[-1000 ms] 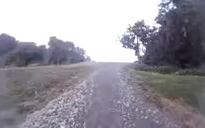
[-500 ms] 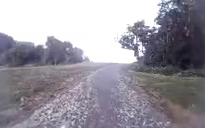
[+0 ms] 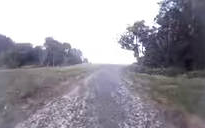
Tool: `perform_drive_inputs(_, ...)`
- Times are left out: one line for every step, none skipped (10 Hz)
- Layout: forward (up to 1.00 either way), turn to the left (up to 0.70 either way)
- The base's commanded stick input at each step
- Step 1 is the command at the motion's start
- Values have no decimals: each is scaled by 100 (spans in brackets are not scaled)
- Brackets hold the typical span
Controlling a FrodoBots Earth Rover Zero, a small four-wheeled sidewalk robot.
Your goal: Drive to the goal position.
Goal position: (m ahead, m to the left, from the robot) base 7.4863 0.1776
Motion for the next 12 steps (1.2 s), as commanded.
perform_drive_inputs(69, -11)
perform_drive_inputs(69, -11)
perform_drive_inputs(69, -11)
perform_drive_inputs(69, -11)
perform_drive_inputs(69, -11)
perform_drive_inputs(69, -11)
perform_drive_inputs(69, -11)
perform_drive_inputs(69, -11)
perform_drive_inputs(69, -11)
perform_drive_inputs(69, -11)
perform_drive_inputs(69, -11)
perform_drive_inputs(69, -11)
